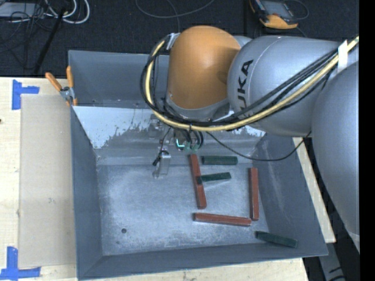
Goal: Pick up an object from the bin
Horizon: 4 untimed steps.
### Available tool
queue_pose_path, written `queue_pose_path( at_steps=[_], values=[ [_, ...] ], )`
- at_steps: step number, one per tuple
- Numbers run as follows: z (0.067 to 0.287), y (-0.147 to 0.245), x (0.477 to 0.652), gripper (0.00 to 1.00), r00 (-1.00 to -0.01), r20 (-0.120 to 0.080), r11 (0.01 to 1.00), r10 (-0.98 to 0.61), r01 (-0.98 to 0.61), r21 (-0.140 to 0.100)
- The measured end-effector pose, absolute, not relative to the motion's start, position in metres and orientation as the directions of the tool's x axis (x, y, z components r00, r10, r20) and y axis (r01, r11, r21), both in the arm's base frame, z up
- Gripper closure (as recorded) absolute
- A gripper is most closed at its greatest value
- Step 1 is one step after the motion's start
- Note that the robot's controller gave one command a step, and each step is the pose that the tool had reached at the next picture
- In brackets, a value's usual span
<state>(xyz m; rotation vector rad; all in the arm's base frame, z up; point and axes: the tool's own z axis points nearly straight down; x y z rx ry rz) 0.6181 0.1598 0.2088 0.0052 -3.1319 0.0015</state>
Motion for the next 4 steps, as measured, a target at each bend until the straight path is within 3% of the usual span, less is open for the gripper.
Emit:
queue_pose_path(
  at_steps=[1,2,3,4],
  values=[
    [0.179,0.059,0.601,0.00,-0.998,0.006,0.998,0.061,0.061,-0.004],
    [0.122,-0.009,0.569,0.00,-0.994,0.010,0.994,0.106,0.105,-0.004],
    [0.070,-0.063,0.602,0.00,-0.964,-0.004,0.964,0.267,0.267,0.001],
    [0.074,-0.064,0.605,1.00,-0.963,-0.014,0.963,0.269,0.269,0.003]
  ],
)
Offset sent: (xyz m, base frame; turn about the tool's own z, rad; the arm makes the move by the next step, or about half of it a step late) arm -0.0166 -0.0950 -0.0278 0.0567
